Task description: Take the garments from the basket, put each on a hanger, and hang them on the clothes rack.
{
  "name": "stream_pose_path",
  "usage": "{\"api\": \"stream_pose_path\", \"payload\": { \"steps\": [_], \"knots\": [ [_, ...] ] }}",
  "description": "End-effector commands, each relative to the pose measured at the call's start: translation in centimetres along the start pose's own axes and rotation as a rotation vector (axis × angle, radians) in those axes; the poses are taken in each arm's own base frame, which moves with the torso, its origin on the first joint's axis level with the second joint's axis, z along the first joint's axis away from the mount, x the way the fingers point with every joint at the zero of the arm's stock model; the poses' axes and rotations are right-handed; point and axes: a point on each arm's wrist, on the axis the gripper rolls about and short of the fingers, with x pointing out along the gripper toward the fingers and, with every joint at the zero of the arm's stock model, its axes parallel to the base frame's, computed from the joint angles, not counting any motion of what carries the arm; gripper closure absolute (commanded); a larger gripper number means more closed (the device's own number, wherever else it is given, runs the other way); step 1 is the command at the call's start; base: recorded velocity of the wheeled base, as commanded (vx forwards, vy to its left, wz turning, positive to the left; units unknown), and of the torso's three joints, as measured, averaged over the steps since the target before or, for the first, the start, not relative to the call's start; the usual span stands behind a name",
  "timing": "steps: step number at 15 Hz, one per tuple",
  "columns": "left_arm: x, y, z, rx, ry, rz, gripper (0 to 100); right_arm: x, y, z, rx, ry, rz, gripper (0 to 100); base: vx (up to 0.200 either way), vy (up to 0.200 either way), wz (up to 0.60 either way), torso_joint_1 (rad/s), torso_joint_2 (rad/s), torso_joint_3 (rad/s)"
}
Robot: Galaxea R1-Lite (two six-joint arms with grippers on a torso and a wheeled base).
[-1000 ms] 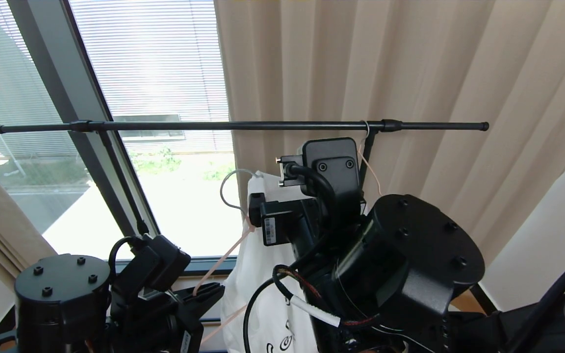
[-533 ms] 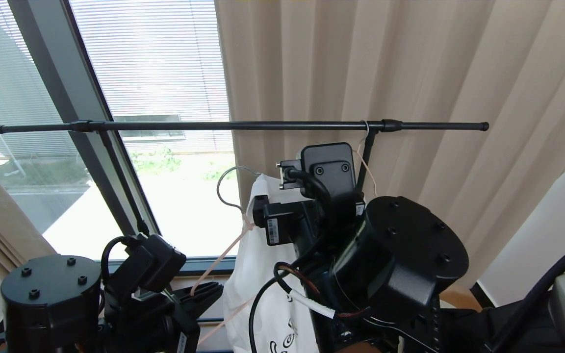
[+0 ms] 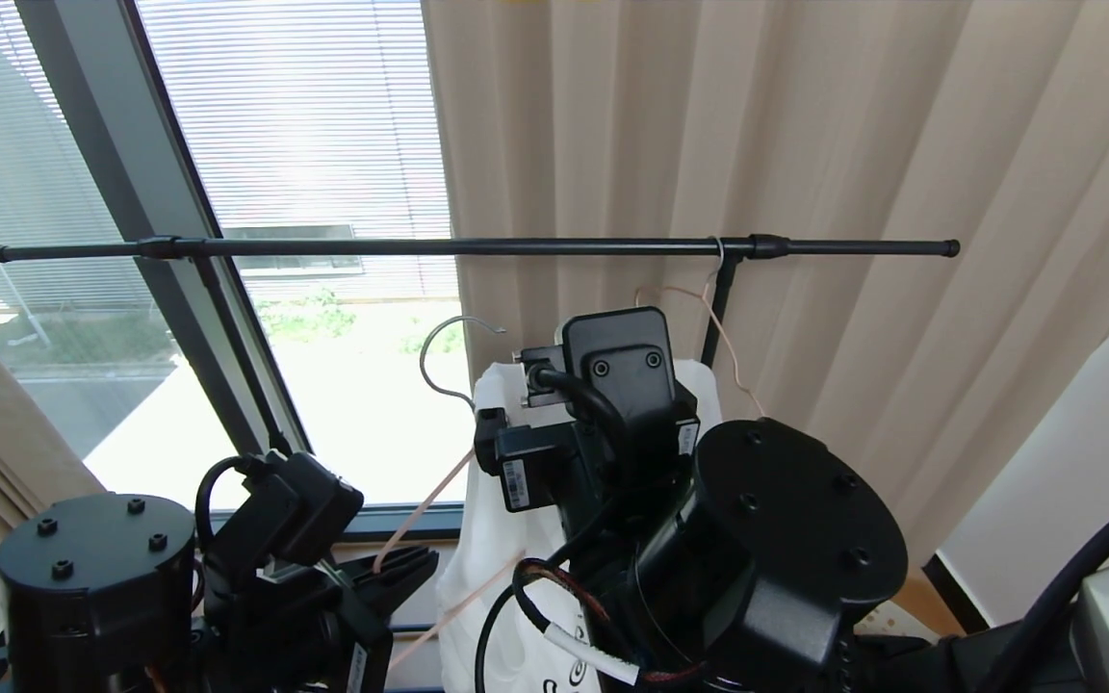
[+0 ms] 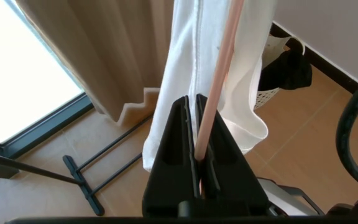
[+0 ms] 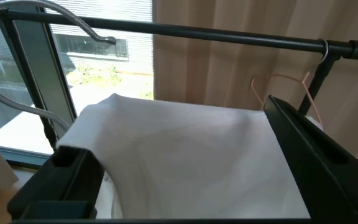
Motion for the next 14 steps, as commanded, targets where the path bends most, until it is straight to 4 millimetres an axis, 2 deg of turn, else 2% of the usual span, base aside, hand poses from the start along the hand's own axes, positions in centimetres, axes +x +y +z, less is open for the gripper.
{"api": "stream_pose_path", "payload": {
  "steps": [1,14],
  "knots": [
    [0.0,0.1,0.0,-0.002,-0.002,0.007,100,0.0,-0.1,0.2,0.004,-0.003,0.0,0,0.0,0.0,0.0,0.0,0.0,0.0],
    [0.0,1.3,1.0,-0.048,-0.065,0.065,100,-0.2,-0.3,0.0,-0.01,0.004,0.001,0,0.0,0.0,0.0,0.0,0.0,0.0]
  ]
}}
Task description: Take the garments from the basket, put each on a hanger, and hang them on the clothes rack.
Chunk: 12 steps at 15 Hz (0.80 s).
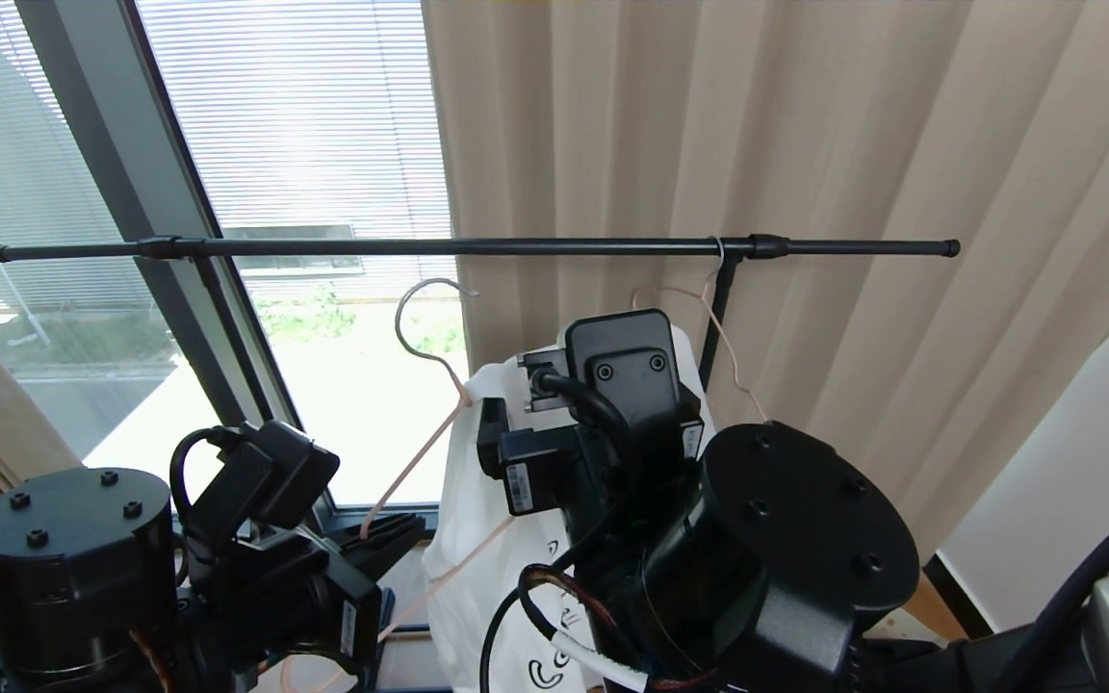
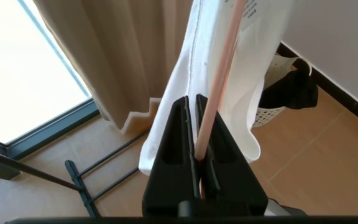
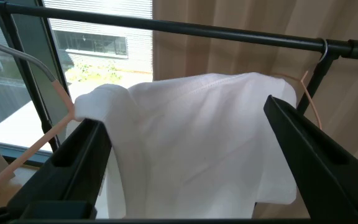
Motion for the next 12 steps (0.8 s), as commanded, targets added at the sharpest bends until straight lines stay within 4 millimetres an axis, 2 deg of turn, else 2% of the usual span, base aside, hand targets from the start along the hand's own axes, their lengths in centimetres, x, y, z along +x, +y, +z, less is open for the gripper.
{"api": "stream_pose_path", "payload": {
  "steps": [1,6,8,12],
  "knots": [
    [0.0,0.3,0.1,-0.005,-0.006,0.014,100,-0.1,-0.1,0.0,-0.003,0.0,0.0,0,0.0,0.0,0.0,0.0,0.0,0.0],
    [-0.3,0.4,0.5,-0.009,-0.024,0.016,100,-0.4,-0.2,-0.9,-0.037,0.02,0.012,0,0.0,0.0,0.0,0.0,0.0,0.0],
    [-0.7,0.4,0.4,-0.008,-0.034,0.01,100,-1.0,-0.8,-1.2,-0.074,0.031,0.044,0,0.0,0.0,0.0,0.0,0.0,0.0],
    [-1.0,0.4,0.4,-0.006,-0.037,0.004,100,-3.0,-3.7,0.0,-0.154,0.007,0.187,0,0.0,0.0,0.0,0.0,0.0,0.0]
  ]
}}
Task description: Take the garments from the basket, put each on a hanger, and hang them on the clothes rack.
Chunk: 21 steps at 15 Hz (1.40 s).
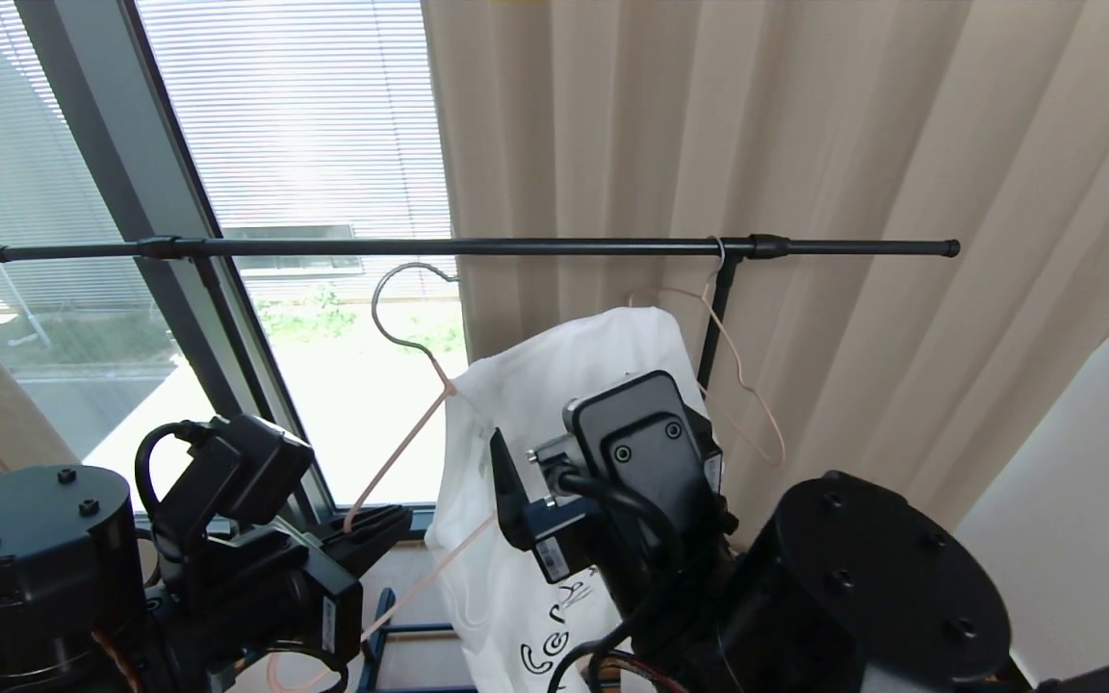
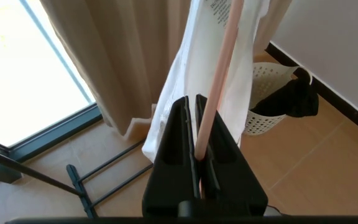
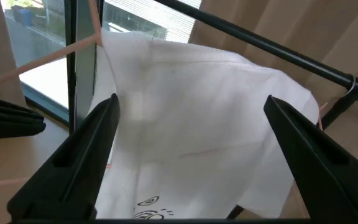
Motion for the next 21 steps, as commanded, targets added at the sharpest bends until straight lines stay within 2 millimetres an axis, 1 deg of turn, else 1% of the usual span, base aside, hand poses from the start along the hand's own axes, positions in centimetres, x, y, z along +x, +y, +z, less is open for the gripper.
{"api": "stream_pose_path", "payload": {
  "steps": [1,2,6,9,11,12,14,16,17,19,20,21],
  "knots": [
    [-0.2,0.0,-0.1,0.002,-0.002,-0.012,100,-1.7,-2.6,1.1,-0.024,-0.026,0.046,0,0.0,0.0,0.0,0.0,0.0,0.0],
    [-0.3,0.1,-0.3,0.003,0.005,-0.034,100,-2.1,-3.9,1.1,-0.062,-0.026,0.08,0,0.0,0.0,0.0,0.0,0.0,0.0],
    [-0.8,1.4,-0.7,0.022,0.01,-0.064,100,-2.5,-7.1,0.7,-0.13,0.042,0.172,0,0.0,0.0,0.0,0.0,0.0,0.0],
    [-1.3,1.9,-1.8,0.08,0.037,-0.105,100,-2.7,-9.3,0.6,-0.162,0.093,0.245,0,0.0,0.0,0.0,0.0,0.0,0.0],
    [-1.5,1.9,-2.3,0.107,0.049,-0.134,100,-3.1,-11.0,1.6,-0.178,0.136,0.307,0,0.0,0.0,0.0,0.0,0.0,0.0],
    [-1.6,1.8,-2.6,0.113,0.058,-0.156,100,-3.5,-12.6,3.0,-0.191,0.196,0.377,0,0.0,0.0,0.0,0.0,0.0,0.0],
    [-1.8,1.7,-3.0,0.136,0.064,-0.192,100,-4.1,-14.7,5.4,-0.189,0.287,0.516,0,0.0,0.0,0.0,0.0,0.0,0.0],
    [-1.9,1.7,-3.1,0.139,0.064,-0.2,100,-4.1,-15.0,5.8,-0.187,0.315,0.545,0,0.0,0.0,0.0,0.0,0.0,0.0],
    [-2.2,1.5,-3.1,0.149,0.052,-0.233,100,-2.9,-16.6,7.1,-0.23,0.442,0.708,0,0.0,0.0,0.0,0.0,0.0,0.0],
    [-2.8,1.3,-3.2,0.171,0.038,-0.262,100,-1.0,-17.4,6.7,-0.314,0.488,0.86,0,0.0,0.0,0.0,0.0,0.0,0.0],
    [-3.0,1.0,-3.2,0.179,0.03,-0.285,100,0.1,-17.6,6.4,-0.324,0.504,0.925,0,0.0,0.0,0.0,0.0,0.0,0.0],
    [-3.2,0.7,-3.4,0.186,0.029,-0.309,100,1.6,-17.9,5.8,-0.312,0.52,1.006,0,0.0,0.0,0.0,0.0,0.0,0.0]
  ]
}}
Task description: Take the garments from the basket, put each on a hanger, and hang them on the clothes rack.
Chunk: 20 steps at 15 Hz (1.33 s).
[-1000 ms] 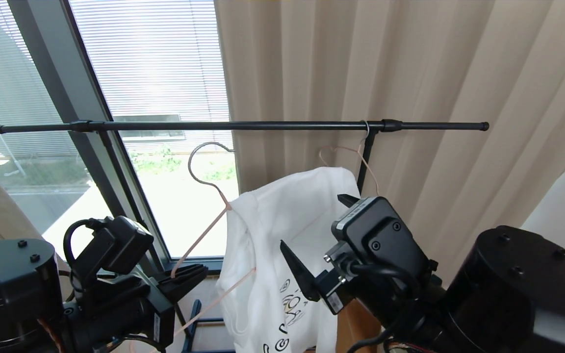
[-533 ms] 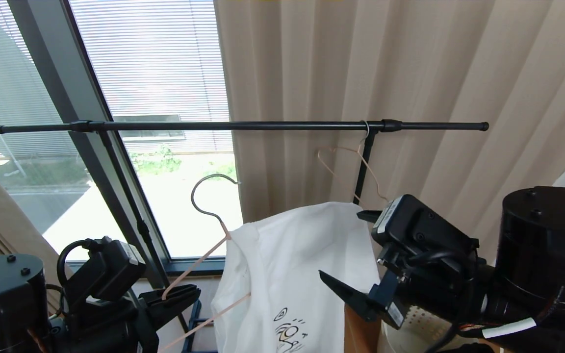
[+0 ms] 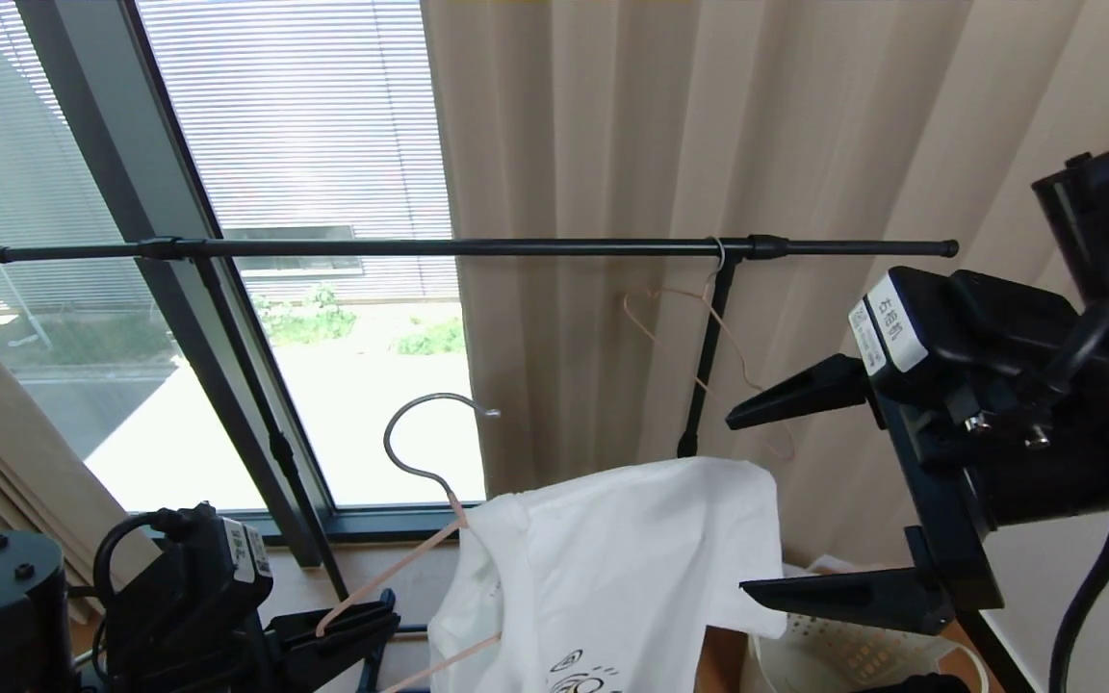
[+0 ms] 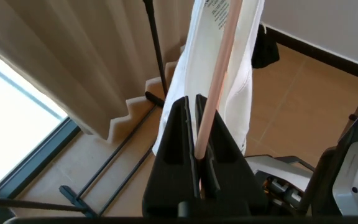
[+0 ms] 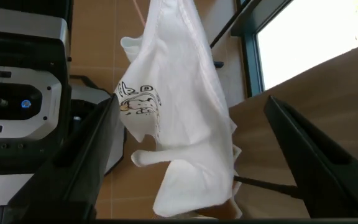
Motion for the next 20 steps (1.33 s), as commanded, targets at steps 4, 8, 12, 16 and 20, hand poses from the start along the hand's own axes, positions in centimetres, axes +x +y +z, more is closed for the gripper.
{"api": "stream_pose_path", "payload": {
  "steps": [4,8,12,16,20],
  "knots": [
    [-0.2,-0.7,0.0,0.015,-0.008,-0.033,100,2.4,-5.0,0.2,-0.053,-0.035,0.229,0,0.0,0.0,0.0,0.0,0.0,0.0],
    [-0.2,-0.9,0.1,0.021,-0.012,-0.044,100,4.6,-4.6,0.1,-0.049,-0.015,0.296,0,0.0,0.0,0.0,0.0,0.0,0.0],
    [-0.1,-1.1,0.1,0.026,-0.014,-0.054,100,6.3,-4.3,0.1,-0.044,0.002,0.339,0,0.0,0.0,0.0,0.0,0.0,0.0],
    [-0.2,-1.2,0.2,0.029,-0.02,-0.055,100,7.8,-4.4,0.1,-0.048,0.006,0.354,0,0.0,0.0,0.0,0.0,0.0,0.0],
    [-0.3,-1.4,0.3,0.035,-0.026,-0.068,100,8.5,-4.6,0.2,-0.049,-0.007,0.348,0,0.0,0.0,0.0,0.0,0.0,0.0]
  ]
}}
